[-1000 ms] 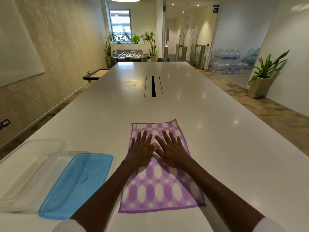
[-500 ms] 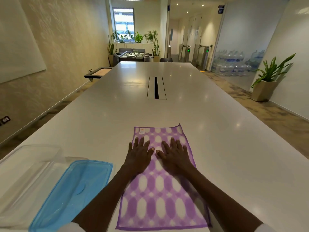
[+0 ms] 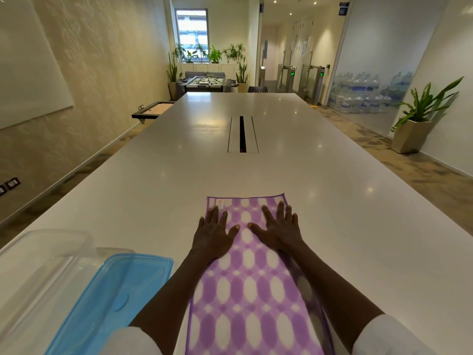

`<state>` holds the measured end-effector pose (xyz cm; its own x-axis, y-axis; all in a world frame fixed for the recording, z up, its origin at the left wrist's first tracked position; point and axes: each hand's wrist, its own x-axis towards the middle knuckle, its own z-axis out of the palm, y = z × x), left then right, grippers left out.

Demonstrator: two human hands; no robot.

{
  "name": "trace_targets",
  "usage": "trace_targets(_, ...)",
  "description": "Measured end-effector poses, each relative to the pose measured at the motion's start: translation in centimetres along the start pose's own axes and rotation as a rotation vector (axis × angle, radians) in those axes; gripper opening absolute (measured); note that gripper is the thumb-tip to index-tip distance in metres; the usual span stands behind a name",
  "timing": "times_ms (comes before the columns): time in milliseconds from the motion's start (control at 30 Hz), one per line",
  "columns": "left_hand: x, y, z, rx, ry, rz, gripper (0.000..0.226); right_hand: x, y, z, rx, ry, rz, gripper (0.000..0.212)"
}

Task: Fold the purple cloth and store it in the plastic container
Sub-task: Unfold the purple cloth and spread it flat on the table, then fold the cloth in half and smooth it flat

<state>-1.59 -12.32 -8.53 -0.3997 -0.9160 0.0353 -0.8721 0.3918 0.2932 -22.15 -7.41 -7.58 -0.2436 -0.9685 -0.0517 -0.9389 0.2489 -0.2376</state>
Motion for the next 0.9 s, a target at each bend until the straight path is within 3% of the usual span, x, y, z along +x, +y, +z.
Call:
trace_targets(300,-0.4,0.3,-0.6,-0.022,0.002,0.002,0.080,0.2,0.5,-1.0,0.054,-0.101,0.001,0.109)
trace_targets(433,-1.7,1.4,-1.4,-0.091,0.090,0.031,0.077,-1.5,0.2,-2.4,0.107,0.061,-0.105,0.102)
trace_targets(533,-3.3,2.9,-2.0,-0.155,0.111,0.092,0.072,-4.5,0.2,-2.9,0.136,0.224,-0.273,0.082)
trace_targets(633,-5.4,4.5,-2.5,-0.236,0.113,0.164,0.064,-8.0,0.0,-3.6,0.243,0.286,-0.386,0.044)
trace_targets(733,-8.3,5.5,-2.2,-0.313,0.070,0.208,0.058,-11.8,-0.2,-4.2,0.347,0.196,-0.507,0.015)
trace_targets(900,-12.4,6.0,-1.7,-0.396,0.040,0.253,0.052,-17.0,0.1,-4.8,0.372,-0.118,-0.644,0.015)
